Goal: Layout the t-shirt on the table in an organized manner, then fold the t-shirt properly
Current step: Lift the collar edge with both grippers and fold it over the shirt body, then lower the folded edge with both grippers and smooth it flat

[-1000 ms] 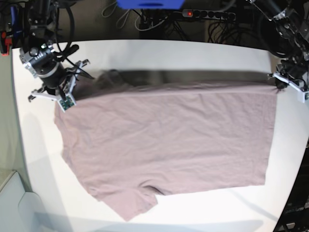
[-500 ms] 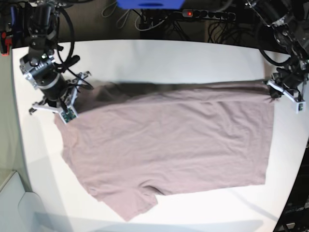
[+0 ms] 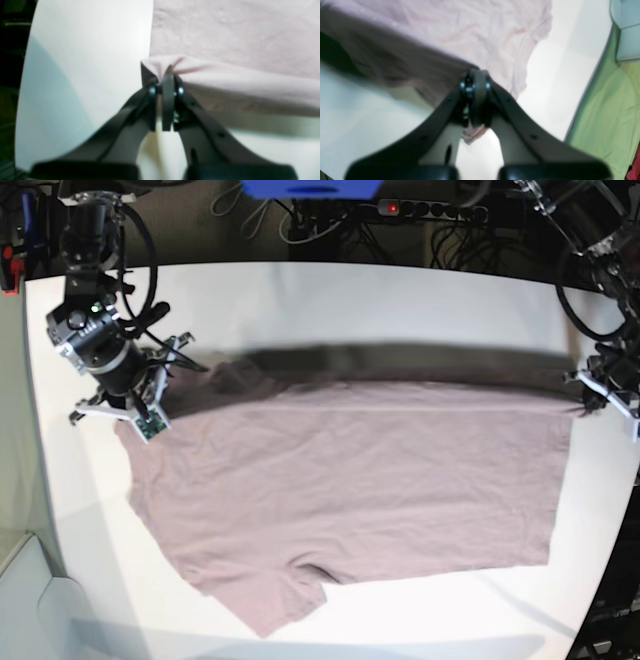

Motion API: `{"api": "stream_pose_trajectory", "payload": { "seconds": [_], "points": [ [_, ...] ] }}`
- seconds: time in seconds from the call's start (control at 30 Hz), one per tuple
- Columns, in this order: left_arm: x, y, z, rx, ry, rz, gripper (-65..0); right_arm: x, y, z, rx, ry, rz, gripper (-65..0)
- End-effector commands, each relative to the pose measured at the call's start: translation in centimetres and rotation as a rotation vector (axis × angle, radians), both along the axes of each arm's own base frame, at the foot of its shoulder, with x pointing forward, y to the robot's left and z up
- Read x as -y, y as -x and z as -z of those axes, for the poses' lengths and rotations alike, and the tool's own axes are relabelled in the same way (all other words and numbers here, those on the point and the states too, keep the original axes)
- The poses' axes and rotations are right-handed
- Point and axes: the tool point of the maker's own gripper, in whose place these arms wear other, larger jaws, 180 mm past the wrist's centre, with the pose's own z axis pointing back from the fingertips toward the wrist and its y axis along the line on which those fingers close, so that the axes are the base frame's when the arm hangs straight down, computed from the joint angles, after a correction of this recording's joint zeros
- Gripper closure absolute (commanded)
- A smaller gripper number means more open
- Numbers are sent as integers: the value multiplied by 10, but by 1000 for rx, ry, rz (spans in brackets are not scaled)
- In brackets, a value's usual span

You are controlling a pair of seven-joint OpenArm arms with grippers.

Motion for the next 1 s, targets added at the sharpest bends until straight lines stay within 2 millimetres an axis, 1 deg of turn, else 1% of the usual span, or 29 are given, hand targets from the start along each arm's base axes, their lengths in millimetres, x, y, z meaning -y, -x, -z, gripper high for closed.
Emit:
{"api": "stream_pose_trajectory", "payload": {
  "seconds": [0.0,0.1,0.13,0.2,0.23,0.3,0.4,0.47,0.57,0.63,0.7,0.8,0.9,0.97],
  "points": [
    [-6,-13,-22,73,-23,3,-5,-1,-5,-10,34,2,-13,0],
    [-6,-16,-23,80,-21,2,-5,-4,-5,-9,32,1,-22,0],
    [-6,-16,-21,77,-16,3,-5,-7,-4,-8,31,-1,-27,0],
    [1,-23,-17,69,-4,25,-5,-13,-7,-10,38,-2,-48,0],
    [-1,-25,-16,59,-6,32,-5,-16,-9,-11,41,-2,-55,0],
    [2,-25,-6,30,6,45,-5,-16,-9,-6,27,-5,-56,0],
    [3,-25,-2,19,15,47,-5,-16,-13,-5,27,-9,-54,0],
    [2,-25,-2,20,14,45,-5,-16,-16,-2,19,-10,-55,0],
    [2,-28,-5,29,15,45,-5,-15,-25,-6,31,-9,-53,0],
    [1,-29,-6,31,14,45,-5,-14,-28,-4,27,-11,-49,0],
    [1,-29,-6,31,14,45,-5,-14,-35,-9,44,-11,-48,0],
    [1,-29,-6,33,13,45,-5,-14,-38,-12,53,-10,-48,0],
    [1,-29,-6,33,13,45,-5,-13,-38,-9,43,-12,-45,0],
    [1,-31,-8,48,12,44,-5,-12,-43,-7,39,-15,-41,0]
  ]
}}
